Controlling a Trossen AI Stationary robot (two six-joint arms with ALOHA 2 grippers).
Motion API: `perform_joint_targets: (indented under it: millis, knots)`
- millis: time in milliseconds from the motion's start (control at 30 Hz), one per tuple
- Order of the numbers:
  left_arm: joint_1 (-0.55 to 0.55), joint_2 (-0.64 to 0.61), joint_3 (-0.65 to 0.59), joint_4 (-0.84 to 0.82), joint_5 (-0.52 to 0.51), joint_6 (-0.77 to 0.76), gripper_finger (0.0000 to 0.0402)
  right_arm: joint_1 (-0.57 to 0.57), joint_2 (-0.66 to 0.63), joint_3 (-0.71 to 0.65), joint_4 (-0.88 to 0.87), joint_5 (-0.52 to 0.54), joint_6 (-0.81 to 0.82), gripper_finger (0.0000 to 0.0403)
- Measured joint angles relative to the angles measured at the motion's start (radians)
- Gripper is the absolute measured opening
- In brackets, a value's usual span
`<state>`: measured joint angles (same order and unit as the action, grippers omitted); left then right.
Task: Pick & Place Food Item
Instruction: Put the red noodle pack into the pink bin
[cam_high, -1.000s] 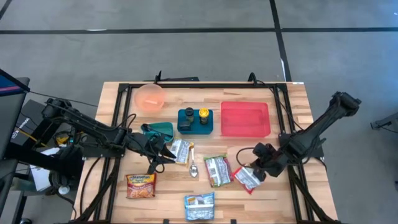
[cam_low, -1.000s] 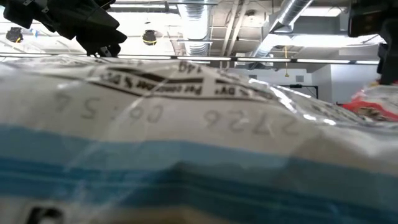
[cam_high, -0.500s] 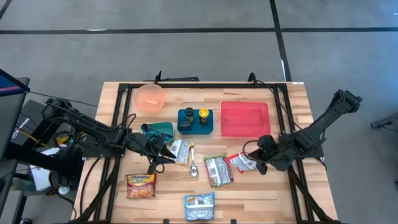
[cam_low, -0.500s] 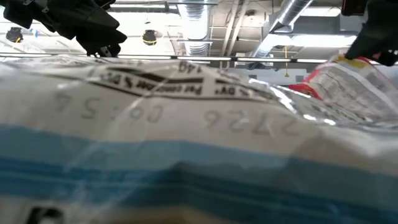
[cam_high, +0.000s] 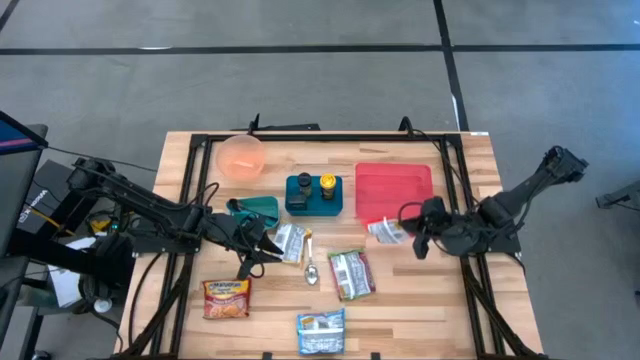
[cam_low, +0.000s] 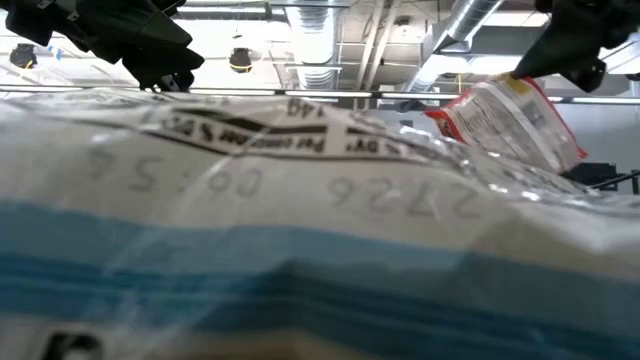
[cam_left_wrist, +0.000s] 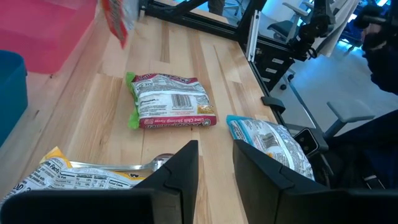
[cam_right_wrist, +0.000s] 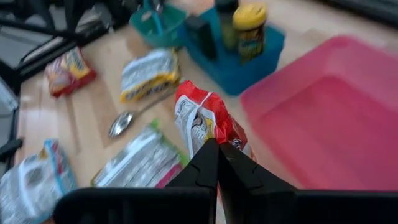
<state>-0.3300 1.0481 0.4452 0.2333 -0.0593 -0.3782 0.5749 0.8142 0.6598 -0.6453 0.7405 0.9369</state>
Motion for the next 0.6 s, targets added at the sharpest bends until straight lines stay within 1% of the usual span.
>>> perform_joint_targets:
  millis: [133, 333, 500, 600]
  knots:
    - [0.0, 0.0, 0.0, 0.0, 0.0, 0.0, 0.0095, -0.059, -0.054, 0.017, -0.001, 0.029, -0.071, 0.0]
    - [0.0, 0.0, 0.0, 0.0, 0.0, 0.0, 0.0095, -0.152, -0.095, 0.09, 0.0, 0.099, -0.211, 0.0]
    - [0.0, 0.0, 0.0, 0.0, 0.0, 0.0, 0.0095, -0.252, -0.096, 0.146, -0.003, 0.107, -0.304, 0.0]
    - [0.0, 0.0, 0.0, 0.0, 0.0, 0.0, 0.0095, -0.321, -0.095, 0.162, -0.012, 0.106, -0.32, 0.0]
